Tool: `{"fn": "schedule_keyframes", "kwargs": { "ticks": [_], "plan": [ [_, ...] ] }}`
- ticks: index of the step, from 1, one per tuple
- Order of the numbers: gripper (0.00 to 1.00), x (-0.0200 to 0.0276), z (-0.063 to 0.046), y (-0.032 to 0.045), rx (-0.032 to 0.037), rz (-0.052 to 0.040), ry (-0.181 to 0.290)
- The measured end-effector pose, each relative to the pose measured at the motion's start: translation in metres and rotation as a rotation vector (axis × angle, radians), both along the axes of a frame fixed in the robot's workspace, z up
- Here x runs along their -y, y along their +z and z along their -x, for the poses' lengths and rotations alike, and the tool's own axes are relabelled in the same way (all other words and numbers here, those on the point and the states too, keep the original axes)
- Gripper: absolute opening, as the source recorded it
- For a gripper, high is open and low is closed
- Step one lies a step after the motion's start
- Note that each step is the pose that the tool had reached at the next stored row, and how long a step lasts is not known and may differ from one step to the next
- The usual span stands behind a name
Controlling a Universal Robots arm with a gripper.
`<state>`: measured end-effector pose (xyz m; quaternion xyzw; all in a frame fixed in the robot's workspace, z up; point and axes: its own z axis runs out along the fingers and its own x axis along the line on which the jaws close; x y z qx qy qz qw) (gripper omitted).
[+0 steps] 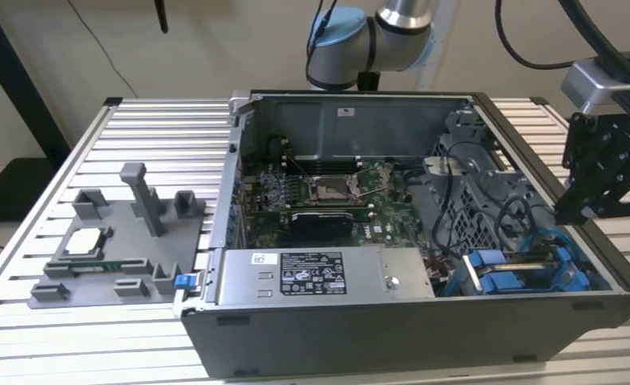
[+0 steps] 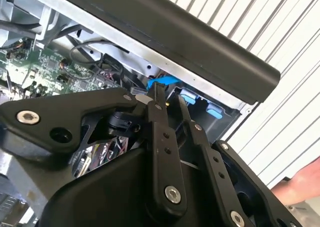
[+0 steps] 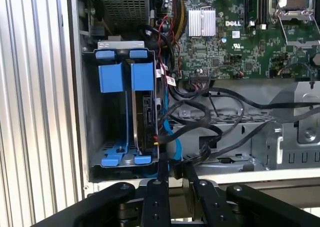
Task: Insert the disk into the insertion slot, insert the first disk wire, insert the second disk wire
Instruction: 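Insert the second disk wire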
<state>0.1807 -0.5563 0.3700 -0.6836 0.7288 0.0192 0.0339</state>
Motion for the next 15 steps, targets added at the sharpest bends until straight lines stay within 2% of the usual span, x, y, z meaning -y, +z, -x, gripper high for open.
{"fn": "schedule_keyframes", "kwargs": {
  "ticks": [5,6,12,15],
  "plan": [
    [1.0,0.0,-0.0001,-0.0017,-0.001,0.0,0.0],
    [0.0,0.0,-0.0001,-0.0022,-0.0011,-0.0001,0.0],
    [0.0,0.0002,-0.0001,-0.0037,-0.0011,-0.0004,0.0],
    [0.0,0.001,0.0005,0.0003,-0.0011,-0.0087,0.0]
  ]
}}
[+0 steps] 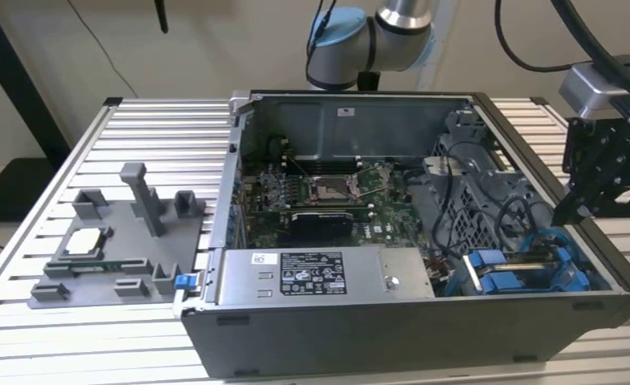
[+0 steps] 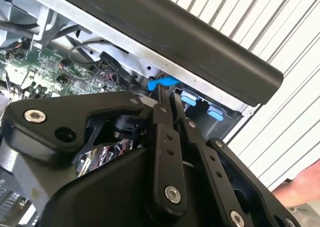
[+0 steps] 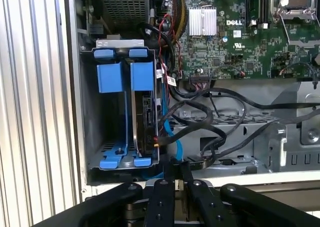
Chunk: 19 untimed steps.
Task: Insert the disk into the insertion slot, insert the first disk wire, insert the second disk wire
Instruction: 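Insert the second disk wire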
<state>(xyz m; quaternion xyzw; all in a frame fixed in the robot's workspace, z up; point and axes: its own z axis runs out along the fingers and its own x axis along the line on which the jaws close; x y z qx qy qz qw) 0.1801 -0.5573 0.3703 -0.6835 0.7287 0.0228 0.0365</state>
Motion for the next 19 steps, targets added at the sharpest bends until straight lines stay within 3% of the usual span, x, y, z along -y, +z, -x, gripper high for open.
{"fn": "schedule_keyframes", "kwargs": {
  "ticks": [5,8,15,19],
  "plan": [
    [0.0,0.0001,0.007,0.0139,0.0,-0.0159,0.0],
    [0.0,0.0001,0.017,0.0191,0.0003,-0.0209,0.0],
    [0.0,0.0008,0.045,0.0214,0.0049,-0.0264,0.0],
    [0.0,0.0047,0.058,0.0214,0.0106,-0.0277,0.0]
  ]
}}
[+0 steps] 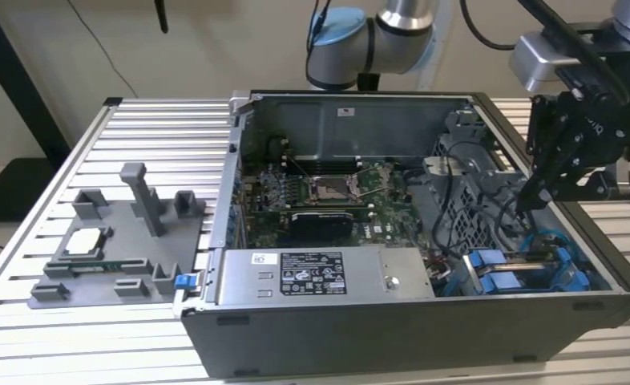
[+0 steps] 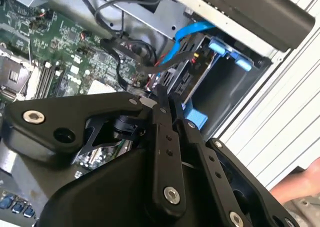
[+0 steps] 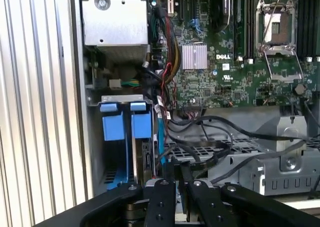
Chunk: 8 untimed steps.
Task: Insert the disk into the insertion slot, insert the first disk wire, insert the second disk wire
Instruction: 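Insert the second disk wire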
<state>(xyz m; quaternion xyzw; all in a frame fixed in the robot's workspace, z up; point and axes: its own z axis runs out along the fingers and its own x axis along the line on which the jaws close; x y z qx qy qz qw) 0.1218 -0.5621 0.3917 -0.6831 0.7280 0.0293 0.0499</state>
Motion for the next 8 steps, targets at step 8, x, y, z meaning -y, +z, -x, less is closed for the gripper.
{"fn": "schedule_keyframes", "kwargs": {
  "ticks": [8],
  "plan": [
    [0.0,0.0176,0.012,-0.0033,0.0208,-0.0008,0.0]
  ]
}}
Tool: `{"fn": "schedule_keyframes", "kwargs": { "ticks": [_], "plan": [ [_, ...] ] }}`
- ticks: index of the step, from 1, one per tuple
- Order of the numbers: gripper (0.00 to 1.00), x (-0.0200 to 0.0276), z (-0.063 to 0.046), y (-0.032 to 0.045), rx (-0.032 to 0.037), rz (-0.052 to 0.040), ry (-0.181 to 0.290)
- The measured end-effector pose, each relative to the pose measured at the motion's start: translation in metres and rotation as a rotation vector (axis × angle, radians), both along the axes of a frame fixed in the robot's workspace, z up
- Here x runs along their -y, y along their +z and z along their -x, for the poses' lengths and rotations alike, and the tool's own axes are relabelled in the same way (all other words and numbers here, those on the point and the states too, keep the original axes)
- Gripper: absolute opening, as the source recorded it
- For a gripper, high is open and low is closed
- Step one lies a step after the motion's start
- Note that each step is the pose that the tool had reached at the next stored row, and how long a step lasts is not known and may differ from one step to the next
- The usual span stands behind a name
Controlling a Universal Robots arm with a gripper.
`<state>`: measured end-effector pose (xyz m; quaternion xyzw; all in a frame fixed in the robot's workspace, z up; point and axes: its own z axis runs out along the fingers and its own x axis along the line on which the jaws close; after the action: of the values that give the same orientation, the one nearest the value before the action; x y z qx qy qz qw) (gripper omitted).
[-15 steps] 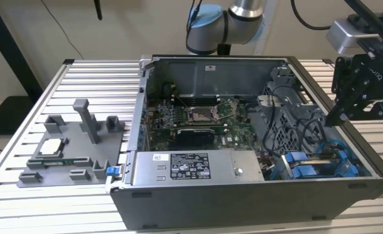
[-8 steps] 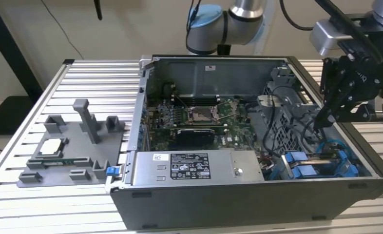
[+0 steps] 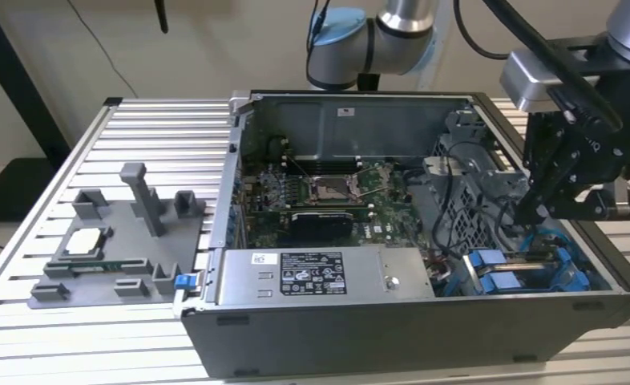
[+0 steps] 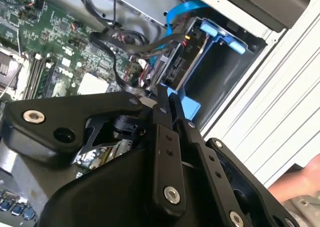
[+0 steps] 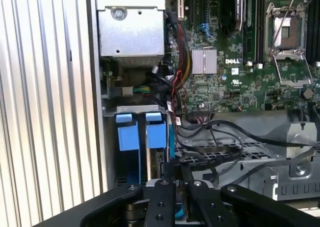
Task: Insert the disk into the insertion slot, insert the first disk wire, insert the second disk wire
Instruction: 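Insert the second disk wire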
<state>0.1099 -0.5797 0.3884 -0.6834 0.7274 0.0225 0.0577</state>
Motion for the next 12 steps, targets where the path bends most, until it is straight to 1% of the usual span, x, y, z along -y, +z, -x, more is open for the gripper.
{"fn": "schedule_keyframes", "kwargs": {
  "ticks": [2,10,11,12],
  "plan": [
    [0.0,0.0016,0.0009,-0.0005,0.002,-0.0001,0.0],
    [0.0,0.0016,0.001,-0.0007,0.0022,-0.0001,0.0],
    [0.0,0.0016,0.001,-0.0013,0.0027,-0.0002,0.0],
    [0.0,0.0017,0.0011,-0.0026,0.0048,-0.0003,0.0]
  ]
}}
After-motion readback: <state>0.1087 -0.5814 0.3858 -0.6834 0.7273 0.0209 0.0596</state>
